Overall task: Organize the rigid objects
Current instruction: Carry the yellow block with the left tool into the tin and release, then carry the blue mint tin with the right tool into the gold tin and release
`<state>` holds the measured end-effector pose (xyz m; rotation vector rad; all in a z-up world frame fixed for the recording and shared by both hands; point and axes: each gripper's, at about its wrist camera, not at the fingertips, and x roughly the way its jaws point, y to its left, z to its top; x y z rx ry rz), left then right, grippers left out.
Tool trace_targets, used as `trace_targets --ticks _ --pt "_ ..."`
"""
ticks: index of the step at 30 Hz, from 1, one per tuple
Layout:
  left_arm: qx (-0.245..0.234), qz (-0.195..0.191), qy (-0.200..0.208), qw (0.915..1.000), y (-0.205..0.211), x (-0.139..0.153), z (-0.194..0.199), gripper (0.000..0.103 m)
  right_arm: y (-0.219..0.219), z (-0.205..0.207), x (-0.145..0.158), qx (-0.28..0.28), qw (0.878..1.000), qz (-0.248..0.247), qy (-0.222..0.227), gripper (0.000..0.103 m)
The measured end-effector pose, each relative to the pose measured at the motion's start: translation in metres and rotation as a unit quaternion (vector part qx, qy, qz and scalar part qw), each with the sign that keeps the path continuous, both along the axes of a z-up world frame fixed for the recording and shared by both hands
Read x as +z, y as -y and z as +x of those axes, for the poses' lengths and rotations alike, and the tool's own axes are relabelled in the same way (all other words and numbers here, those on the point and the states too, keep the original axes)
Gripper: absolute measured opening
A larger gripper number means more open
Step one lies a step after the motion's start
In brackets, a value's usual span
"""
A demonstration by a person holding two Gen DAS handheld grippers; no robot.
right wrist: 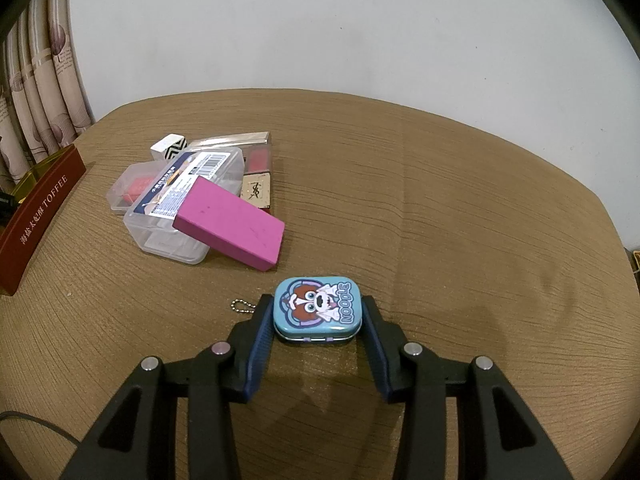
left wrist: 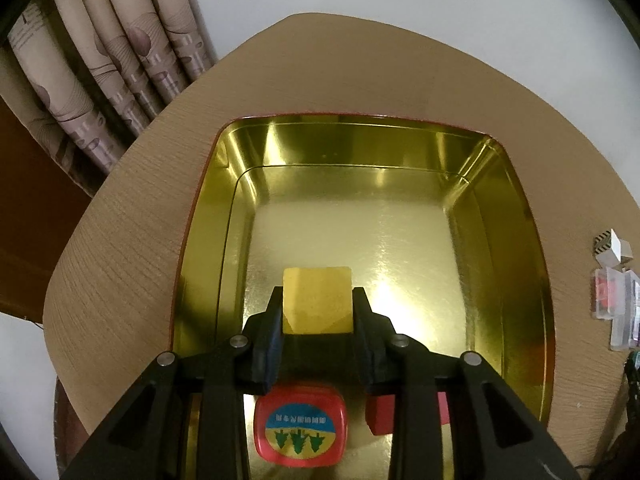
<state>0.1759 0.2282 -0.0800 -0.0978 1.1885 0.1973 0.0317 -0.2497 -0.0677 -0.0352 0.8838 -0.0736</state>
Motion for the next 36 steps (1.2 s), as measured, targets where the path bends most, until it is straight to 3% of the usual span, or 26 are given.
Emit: trace_targets --ticks 6,12,16,22,29,36 --pt "-0.002 0.005 0.03 0.9995 0.008 0.019 -0.022 0.034 0.0 0.0 0.0 0.0 1.0 0.001 0.0 0.043" --pt "-0.019 0.039 0.07 0.9966 0.028 0.044 -0.061 0.048 0.0 0.001 0.0 0.0 1.0 0.0 0.0 0.043" --pt "-0.026 0.043 0.091 0.9946 0.035 0.055 -0.091 0.067 0.0 0.001 0.0 0.0 1.0 -0.002 0.0 0.043" --pt "-0.039 0.072 0.1 0.9916 0.04 0.057 -0.125 0.073 -0.005 0.002 0.001 0.0 1.0 -0.016 -0.003 0.043" --pt "0.024 0.067 0.125 0.9896 0.014 0.062 -0.155 0.076 -0.023 -0.002 0.009 -0.004 1.0 -0.021 -0.007 0.042" --pt "0.08 0.041 0.136 0.9866 -0.021 0.065 -0.169 0.077 -0.07 -0.005 0.031 0.043 0.999 -0.02 0.002 0.042"
